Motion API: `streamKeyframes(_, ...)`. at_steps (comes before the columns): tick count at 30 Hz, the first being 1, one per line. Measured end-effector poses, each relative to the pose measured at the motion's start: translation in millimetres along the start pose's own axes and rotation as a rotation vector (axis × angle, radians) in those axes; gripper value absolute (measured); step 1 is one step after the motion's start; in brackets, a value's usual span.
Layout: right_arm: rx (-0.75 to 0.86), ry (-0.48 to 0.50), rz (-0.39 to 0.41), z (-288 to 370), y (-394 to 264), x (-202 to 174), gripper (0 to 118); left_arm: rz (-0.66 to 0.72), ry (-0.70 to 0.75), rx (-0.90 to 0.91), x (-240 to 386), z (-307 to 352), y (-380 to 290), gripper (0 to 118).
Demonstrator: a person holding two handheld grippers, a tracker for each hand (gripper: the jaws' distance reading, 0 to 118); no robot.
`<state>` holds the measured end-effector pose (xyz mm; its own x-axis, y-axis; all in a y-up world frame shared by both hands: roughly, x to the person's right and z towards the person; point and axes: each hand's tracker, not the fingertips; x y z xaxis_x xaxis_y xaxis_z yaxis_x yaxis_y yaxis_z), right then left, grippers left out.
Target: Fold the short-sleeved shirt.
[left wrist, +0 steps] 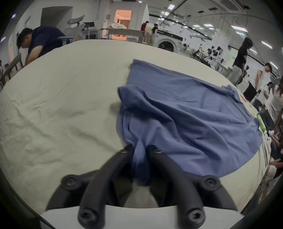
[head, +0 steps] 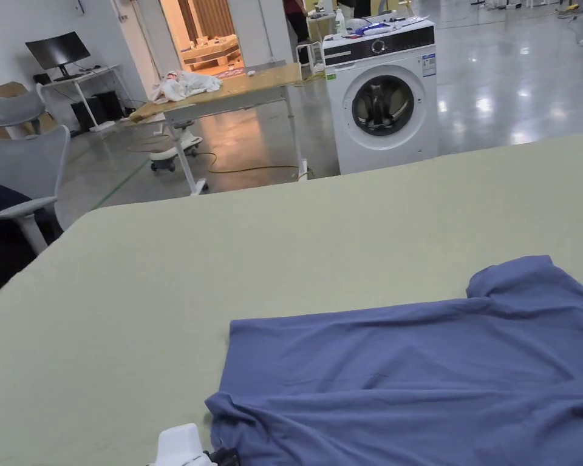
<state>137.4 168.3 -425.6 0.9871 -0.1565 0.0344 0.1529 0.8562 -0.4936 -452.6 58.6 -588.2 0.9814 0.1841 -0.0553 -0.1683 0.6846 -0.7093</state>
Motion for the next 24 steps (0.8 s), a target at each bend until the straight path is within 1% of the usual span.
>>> streamKeyframes(1,-0.010,0.000,-0.006,-6,3,1,0,-0.005,-0.004,-0.021,3,-4,0,8)
streamKeyframes(2,-0.022,0.005,-0.009,-14,7,2,0,-0.028,0.035,-0.033,5,-7,0,8)
streamKeyframes(3,-0.033,-0.004,-0.009,-27,14,2,8,-0.047,0.032,-0.029,8,-7,1,8)
streamKeyframes(5,-0.062,-0.028,-0.026,-58,24,10,20,-0.048,0.038,-0.036,9,-7,2,8)
streamKeyframes(6,-0.071,-0.039,-0.062,-75,27,16,38,-0.051,0.035,-0.040,7,-7,2,8)
streamKeyframes(7,-0.097,-0.041,-0.100,-95,30,22,64,-0.045,0.031,-0.045,5,-6,3,8)
streamKeyframes(8,-0.107,-0.039,-0.136,-113,32,28,76,-0.030,0.022,-0.050,3,-7,3,8)
streamKeyframes(9,-0.108,-0.062,-0.178,-128,31,38,73,-0.019,0.014,-0.051,1,-7,2,8)
streamKeyframes(10,-0.132,-0.088,-0.181,-144,34,42,73,-0.011,0.010,-0.050,-1,-7,2,8)
streamKeyframes(11,-0.149,-0.105,-0.164,-159,35,45,73,-0.006,0.008,-0.047,-1,-6,1,8)
streamKeyframes(13,-0.248,-0.184,-0.150,-186,34,51,71,-0.022,0.014,-0.042,1,-6,0,8)
streamKeyframes(14,-0.289,-0.168,-0.144,-195,30,54,63,-0.032,0.020,-0.040,2,-6,0,8)
streamKeyframes(15,-0.314,-0.119,-0.140,-199,25,55,45,-0.039,0.023,-0.040,5,-5,1,8)
streamKeyframes(16,-0.298,-0.186,-0.084,-196,24,51,39,-0.042,0.026,-0.040,5,-5,1,8)
streamKeyframes(17,-0.280,-0.170,-0.036,-188,29,44,29,-0.044,0.027,-0.040,5,-5,1,8)
streamKeyframes(18,-0.287,-0.143,-0.035,-186,32,42,8,-0.044,0.026,-0.040,4,-5,1,8)
streamKeyframes(19,-0.283,-0.091,-0.048,-185,34,42,8,-0.042,0.021,-0.039,5,-2,1,6)
streamKeyframes(20,-0.290,-0.140,-0.045,-184,36,41,8,-0.043,0.008,-0.024,3,2,2,1)
streamKeyframes(21,-0.287,-0.150,-0.028,-177,40,38,8,-0.057,-0.019,0.043,3,12,3,0)
streamKeyframes(22,-0.260,-0.156,-0.011,-168,43,35,8,-0.063,-0.009,0.065,1,26,3,0)
streamKeyframes(23,-0.242,-0.170,0.013,-159,46,33,8,-0.040,-0.003,0.069,-5,35,3,0)
streamKeyframes(24,-0.233,-0.167,0.040,-146,49,31,8,0.012,-0.029,0.084,-12,50,4,0)
